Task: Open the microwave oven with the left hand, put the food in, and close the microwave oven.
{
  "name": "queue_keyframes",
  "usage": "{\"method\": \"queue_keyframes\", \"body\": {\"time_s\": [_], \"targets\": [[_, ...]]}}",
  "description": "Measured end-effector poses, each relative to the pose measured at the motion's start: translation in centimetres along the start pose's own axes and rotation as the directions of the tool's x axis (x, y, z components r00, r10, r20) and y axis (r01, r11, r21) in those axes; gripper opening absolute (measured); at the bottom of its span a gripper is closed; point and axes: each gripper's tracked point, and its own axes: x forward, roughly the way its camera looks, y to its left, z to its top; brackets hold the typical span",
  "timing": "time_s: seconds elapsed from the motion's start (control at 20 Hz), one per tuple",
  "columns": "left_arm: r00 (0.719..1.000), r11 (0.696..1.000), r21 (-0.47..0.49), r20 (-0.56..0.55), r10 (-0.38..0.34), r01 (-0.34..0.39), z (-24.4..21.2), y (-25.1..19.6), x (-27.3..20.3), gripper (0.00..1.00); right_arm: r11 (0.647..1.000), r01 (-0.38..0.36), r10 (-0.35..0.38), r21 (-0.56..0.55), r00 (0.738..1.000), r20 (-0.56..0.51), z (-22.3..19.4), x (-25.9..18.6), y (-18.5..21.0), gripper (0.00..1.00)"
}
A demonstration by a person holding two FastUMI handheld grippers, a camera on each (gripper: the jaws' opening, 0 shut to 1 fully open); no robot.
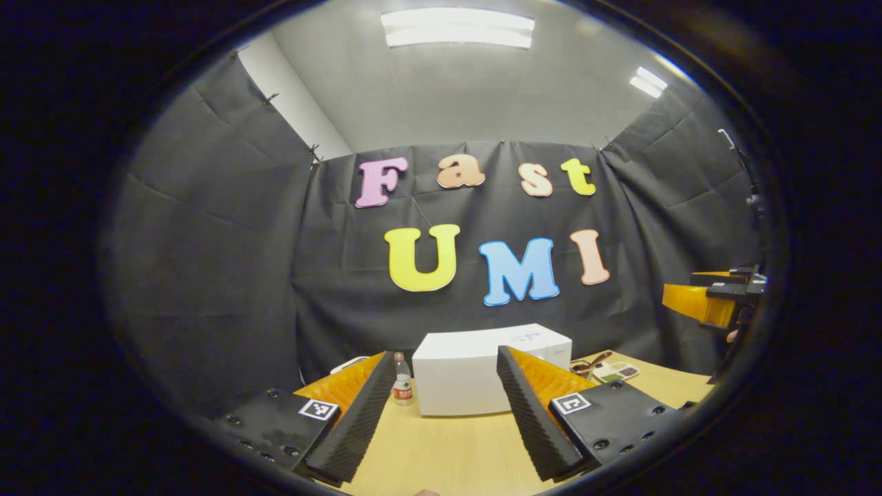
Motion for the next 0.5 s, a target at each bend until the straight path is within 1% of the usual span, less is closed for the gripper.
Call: {"method": "queue_keyframes", "body": {"time_s": [0.05, 0.15, 0.2, 0.25, 0.3, 0.35, 0.4, 0.5], "targets": [[1.000, 1.000, -0.005, 0.001, 0.004, -0.004, 0.0, 0.2, -0.1, 1.00, 1.000, 0.000, 0.000, 0.000, 1.000, -0.003, -0.1, 0.0, 0.0, 0.97], [1.000, 1.000, -0.007, 0.002, 0.005, -0.005, 0.0, 0.5, -0.1, 1.00, 1.000, 0.011, -0.011, -0.006, 1.000, -0.002, 0.1, -0.1, -0.1, 0.97], [1.000, 1.000, -0.003, 0.003, 0.004, -0.004, -0.1, 0.6, -0.2, 0.97, 1.000, 0.016, -0.016, -0.006, 1.000, 0.005, 0.3, -0.2, -0.1, 0.98], [1.000, 1.000, 0.003, 0.002, 0.000, 0.000, -0.1, 0.6, -0.4, 1.00, 1.000, 0.017, -0.017, -0.006, 1.000, 0.016, 0.7, -0.2, 0.1, 0.98], [1.000, 1.000, 0.009, 0.003, -0.001, 0.001, -0.1, 0.7, -0.5, 1.00, 1.000, 0.018, -0.017, -0.011, 1.000, 0.024, 1.0, -0.2, 0.2, 0.97], [1.000, 1.000, 0.014, 0.005, -0.003, 0.003, 0.0, 0.9, -0.6, 0.93, 1.000, 0.019, -0.019, -0.018, 0.999, 0.026, 1.1, -0.2, 0.3, 0.98], [1.000, 1.000, 0.016, 0.008, -0.006, 0.006, 0.0, 0.9, -0.7, 0.97, 1.000, 0.018, -0.017, -0.024, 0.999, 0.027, 1.0, -0.1, 0.4, 0.97], [1.000, 1.000, 0.018, 0.016, -0.011, 0.011, 0.4, 0.9, -0.9, 0.97, 1.000, 0.011, -0.010, -0.022, 0.999, 0.030, 1.1, 0.0, 0.7, 0.97]]}}
